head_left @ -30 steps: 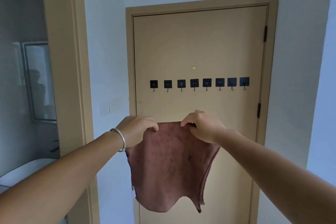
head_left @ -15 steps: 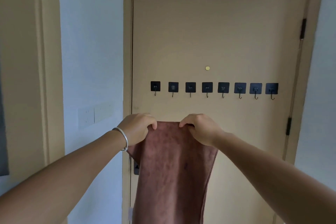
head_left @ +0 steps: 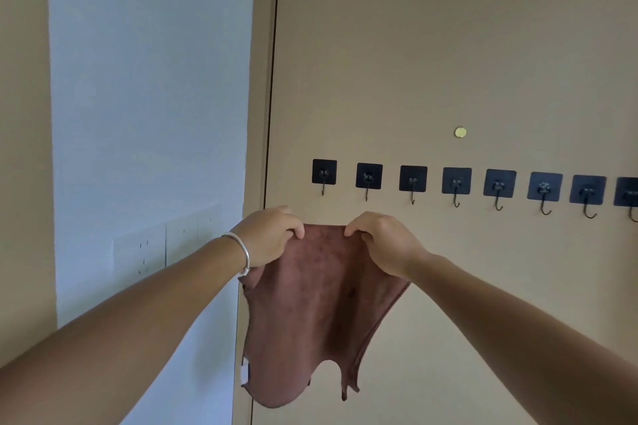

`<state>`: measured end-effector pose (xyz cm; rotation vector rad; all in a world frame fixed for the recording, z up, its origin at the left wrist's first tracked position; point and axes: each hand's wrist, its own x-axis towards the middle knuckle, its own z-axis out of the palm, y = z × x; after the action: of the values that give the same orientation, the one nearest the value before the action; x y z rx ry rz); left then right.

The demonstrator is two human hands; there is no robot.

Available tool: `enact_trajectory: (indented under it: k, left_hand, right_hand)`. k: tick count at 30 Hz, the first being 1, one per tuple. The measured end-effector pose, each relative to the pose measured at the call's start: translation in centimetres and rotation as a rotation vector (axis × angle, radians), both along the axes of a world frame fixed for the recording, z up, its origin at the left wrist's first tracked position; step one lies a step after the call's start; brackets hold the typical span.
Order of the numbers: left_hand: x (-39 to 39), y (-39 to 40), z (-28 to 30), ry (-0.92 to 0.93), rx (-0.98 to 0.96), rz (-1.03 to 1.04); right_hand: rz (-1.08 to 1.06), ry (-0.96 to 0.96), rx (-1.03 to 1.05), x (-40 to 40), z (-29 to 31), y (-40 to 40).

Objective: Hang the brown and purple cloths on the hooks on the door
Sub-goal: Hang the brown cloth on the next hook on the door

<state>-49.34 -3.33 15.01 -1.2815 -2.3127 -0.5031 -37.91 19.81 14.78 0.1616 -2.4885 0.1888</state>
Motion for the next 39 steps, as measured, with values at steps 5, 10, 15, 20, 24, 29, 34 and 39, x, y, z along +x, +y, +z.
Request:
enact_trajectory:
  k: [5,10,15,20,24,29,34,39]
  left_hand:
    - [-5.2,2.3,0.1,0.052,-0.017,0.071]
    - [-10.5,4.8,1.4,0.088,0.028,0.083]
    - [-14.7,7.6,3.2,0.123,0.034,0.092]
    - [-18.5,9.7,4.3,0.159,0.089,0.097]
    - [-20.4,10.8,4.2,0.201,0.073,0.127]
    - [-21.2,11.9,3.3,0.321,0.059,0.139]
    - [-21.9,12.4,0.8,0.414,0.053,0.14]
    - [-21.4,12.4,-2.0,0.304,0.083,0.094]
  right_hand:
    - [0.031,0.052,0.01,-6.0,0.6,2.0]
    - [0.021,0.099,0.029,-12.2,1.8,4.4]
    - [-0.003,0.141,0.06,-17.4,3.7,6.8]
    - [-0.038,0.18,0.122,-20.5,5.0,8.5]
    - [-0.101,0.208,0.29,-21.6,4.9,8.7]
    - [-0.194,0.273,0.559,-22.0,4.0,7.8]
    - [-0.234,0.349,0.676,-21.9,2.1,7.4]
    - [-0.22,0.405,0.639,-22.3,-0.3,7.1]
